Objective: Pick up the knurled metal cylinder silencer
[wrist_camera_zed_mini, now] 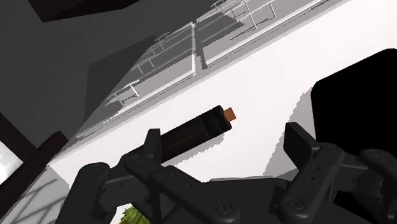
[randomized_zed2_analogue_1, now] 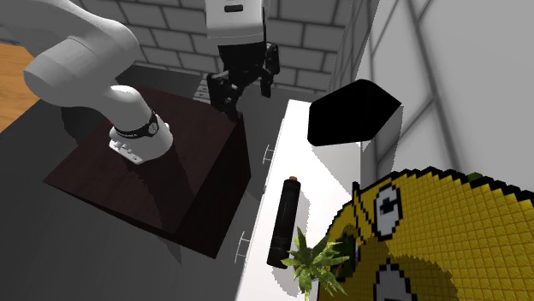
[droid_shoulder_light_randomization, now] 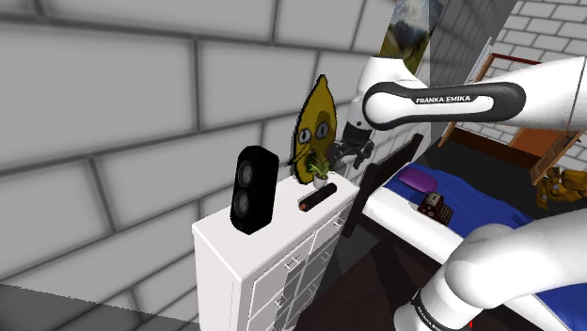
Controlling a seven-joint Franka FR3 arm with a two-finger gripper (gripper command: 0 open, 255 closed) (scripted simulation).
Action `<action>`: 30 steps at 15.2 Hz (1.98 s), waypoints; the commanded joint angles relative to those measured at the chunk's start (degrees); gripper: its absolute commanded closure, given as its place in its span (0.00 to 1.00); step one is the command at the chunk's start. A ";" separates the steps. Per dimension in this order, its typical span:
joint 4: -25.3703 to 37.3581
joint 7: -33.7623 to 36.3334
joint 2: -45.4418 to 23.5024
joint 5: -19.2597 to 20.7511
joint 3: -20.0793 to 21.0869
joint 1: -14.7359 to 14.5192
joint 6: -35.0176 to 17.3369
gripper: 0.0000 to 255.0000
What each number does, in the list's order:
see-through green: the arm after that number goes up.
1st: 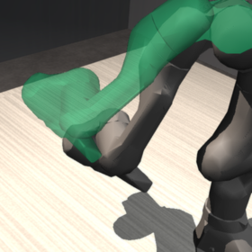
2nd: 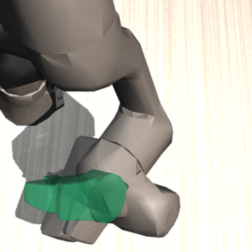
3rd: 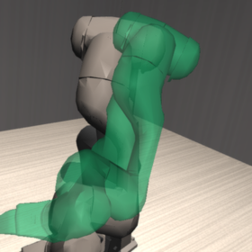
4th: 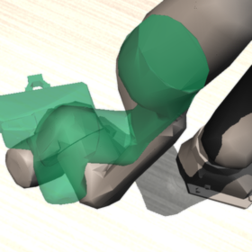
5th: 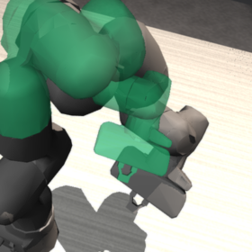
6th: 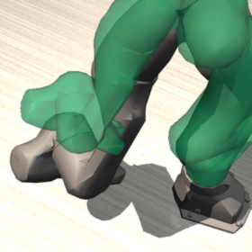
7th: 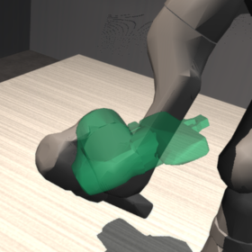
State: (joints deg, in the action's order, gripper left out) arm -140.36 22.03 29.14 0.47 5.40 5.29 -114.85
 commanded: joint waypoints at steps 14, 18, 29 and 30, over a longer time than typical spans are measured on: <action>5.85 30.74 -30.09 1.28 0.61 8.39 -23.03 0.00; 8.91 37.89 -38.01 1.34 -1.04 9.42 -27.67 0.00; 11.07 42.63 -48.31 1.26 -2.72 9.72 -35.70 0.00; 11.08 42.63 -48.31 1.26 -2.72 9.72 -35.70 0.00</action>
State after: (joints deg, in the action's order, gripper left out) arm -129.39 64.68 -18.84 1.71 2.70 14.99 -150.30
